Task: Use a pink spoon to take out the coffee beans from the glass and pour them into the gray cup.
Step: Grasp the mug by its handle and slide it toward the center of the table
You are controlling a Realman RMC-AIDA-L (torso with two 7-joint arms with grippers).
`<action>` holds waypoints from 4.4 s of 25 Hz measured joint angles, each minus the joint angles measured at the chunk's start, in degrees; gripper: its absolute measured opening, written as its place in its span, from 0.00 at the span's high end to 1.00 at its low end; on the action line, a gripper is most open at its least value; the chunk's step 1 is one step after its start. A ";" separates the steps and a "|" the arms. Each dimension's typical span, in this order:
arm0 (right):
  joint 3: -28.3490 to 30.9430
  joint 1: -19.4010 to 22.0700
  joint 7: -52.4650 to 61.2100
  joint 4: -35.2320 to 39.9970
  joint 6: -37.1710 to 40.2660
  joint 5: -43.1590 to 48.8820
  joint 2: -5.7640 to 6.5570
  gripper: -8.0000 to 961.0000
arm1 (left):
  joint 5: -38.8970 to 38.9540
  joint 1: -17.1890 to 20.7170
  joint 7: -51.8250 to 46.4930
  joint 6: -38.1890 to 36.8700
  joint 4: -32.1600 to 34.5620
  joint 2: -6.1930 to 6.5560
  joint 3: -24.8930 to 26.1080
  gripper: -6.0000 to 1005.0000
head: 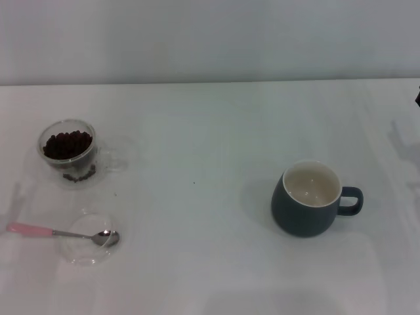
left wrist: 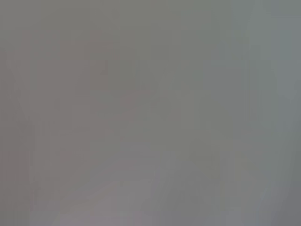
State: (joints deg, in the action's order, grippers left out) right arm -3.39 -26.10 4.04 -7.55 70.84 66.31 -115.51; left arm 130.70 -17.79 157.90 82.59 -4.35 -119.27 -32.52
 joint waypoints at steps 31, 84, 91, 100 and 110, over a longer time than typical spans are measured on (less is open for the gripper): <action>-2.13 6.51 4.62 -8.61 11.33 0.19 0.04 0.09 | 4.83 -1.82 0.66 -1.01 2.23 -0.22 0.61 0.16; -23.41 8.71 8.45 -10.17 4.68 3.91 0.29 0.10 | -0.54 -4.09 -13.77 -12.80 10.77 0.63 0.01 0.16; -23.48 7.98 8.61 -9.50 3.40 3.92 0.20 0.11 | -0.49 -4.01 -14.15 -12.92 10.76 0.58 0.18 0.16; -24.01 7.97 11.59 -9.99 3.74 3.92 0.19 0.29 | -0.34 -4.10 -14.19 -12.92 10.76 0.53 0.24 0.16; -23.82 7.00 13.31 -9.58 3.82 4.00 0.20 0.74 | -0.16 -4.59 -14.20 -13.27 10.76 0.53 0.22 0.16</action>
State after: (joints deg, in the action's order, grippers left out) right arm -27.20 -19.10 17.35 -17.14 74.65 70.32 -115.31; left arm 130.54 -22.38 143.70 69.32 6.41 -118.74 -32.30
